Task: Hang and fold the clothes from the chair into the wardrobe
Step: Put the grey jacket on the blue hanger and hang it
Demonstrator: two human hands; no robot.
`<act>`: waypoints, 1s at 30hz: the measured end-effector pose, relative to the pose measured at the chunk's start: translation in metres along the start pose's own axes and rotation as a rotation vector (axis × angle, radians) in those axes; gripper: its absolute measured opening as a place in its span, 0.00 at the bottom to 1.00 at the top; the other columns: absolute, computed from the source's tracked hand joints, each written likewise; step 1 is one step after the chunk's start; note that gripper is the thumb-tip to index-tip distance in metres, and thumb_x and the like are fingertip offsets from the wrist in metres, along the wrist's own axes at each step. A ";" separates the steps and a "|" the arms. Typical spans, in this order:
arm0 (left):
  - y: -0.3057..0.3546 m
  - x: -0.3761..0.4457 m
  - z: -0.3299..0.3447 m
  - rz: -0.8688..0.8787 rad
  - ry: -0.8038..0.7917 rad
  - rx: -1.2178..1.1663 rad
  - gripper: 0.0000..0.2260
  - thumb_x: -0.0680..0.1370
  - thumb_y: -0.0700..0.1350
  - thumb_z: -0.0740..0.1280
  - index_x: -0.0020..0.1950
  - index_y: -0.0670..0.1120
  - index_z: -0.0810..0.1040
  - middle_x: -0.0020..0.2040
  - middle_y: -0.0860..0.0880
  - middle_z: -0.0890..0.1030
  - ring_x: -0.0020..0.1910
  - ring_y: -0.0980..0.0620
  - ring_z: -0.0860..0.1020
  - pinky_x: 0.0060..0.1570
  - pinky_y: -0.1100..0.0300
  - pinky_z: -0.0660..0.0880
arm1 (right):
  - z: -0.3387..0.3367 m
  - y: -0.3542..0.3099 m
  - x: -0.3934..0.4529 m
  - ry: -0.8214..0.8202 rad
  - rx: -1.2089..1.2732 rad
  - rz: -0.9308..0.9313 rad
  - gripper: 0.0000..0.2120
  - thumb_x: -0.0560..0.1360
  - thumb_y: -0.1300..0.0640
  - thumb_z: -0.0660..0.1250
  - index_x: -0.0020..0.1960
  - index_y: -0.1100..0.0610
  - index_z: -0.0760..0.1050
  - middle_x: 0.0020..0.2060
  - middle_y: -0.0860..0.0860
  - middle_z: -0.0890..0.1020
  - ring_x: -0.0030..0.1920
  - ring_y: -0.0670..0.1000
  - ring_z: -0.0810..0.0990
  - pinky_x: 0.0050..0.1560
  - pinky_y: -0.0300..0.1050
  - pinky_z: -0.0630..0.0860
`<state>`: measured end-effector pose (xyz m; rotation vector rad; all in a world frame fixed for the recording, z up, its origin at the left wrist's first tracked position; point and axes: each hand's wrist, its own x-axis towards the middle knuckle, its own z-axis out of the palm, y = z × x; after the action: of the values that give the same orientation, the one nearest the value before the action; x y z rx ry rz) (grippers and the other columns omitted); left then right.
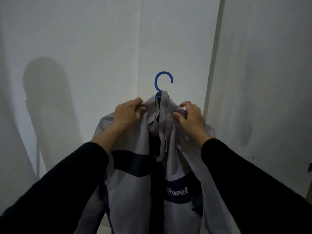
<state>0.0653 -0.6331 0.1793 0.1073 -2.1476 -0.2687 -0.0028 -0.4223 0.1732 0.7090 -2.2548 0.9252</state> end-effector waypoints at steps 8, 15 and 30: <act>-0.003 0.010 -0.006 -0.114 0.115 -0.036 0.07 0.80 0.47 0.59 0.49 0.46 0.74 0.44 0.45 0.80 0.45 0.43 0.77 0.54 0.49 0.64 | 0.019 0.021 -0.037 0.100 -0.372 0.070 0.21 0.71 0.47 0.69 0.59 0.56 0.71 0.59 0.55 0.71 0.63 0.57 0.67 0.61 0.56 0.63; 0.002 0.003 -0.007 -0.091 0.119 -0.102 0.07 0.80 0.47 0.60 0.49 0.46 0.75 0.41 0.49 0.77 0.44 0.45 0.75 0.51 0.52 0.60 | 0.004 0.015 -0.025 0.322 -0.312 -0.020 0.12 0.75 0.53 0.65 0.56 0.57 0.74 0.58 0.57 0.72 0.60 0.59 0.69 0.59 0.55 0.64; 0.036 0.008 0.036 -0.040 0.043 -0.116 0.12 0.81 0.53 0.56 0.43 0.47 0.69 0.42 0.47 0.76 0.41 0.46 0.73 0.48 0.50 0.64 | -0.053 0.037 -0.006 0.287 -0.205 0.128 0.12 0.79 0.53 0.59 0.52 0.59 0.76 0.52 0.59 0.77 0.53 0.61 0.75 0.51 0.50 0.67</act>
<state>0.0323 -0.5943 0.1745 0.0883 -2.0840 -0.4103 -0.0063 -0.3580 0.1839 0.3208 -2.1160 0.7836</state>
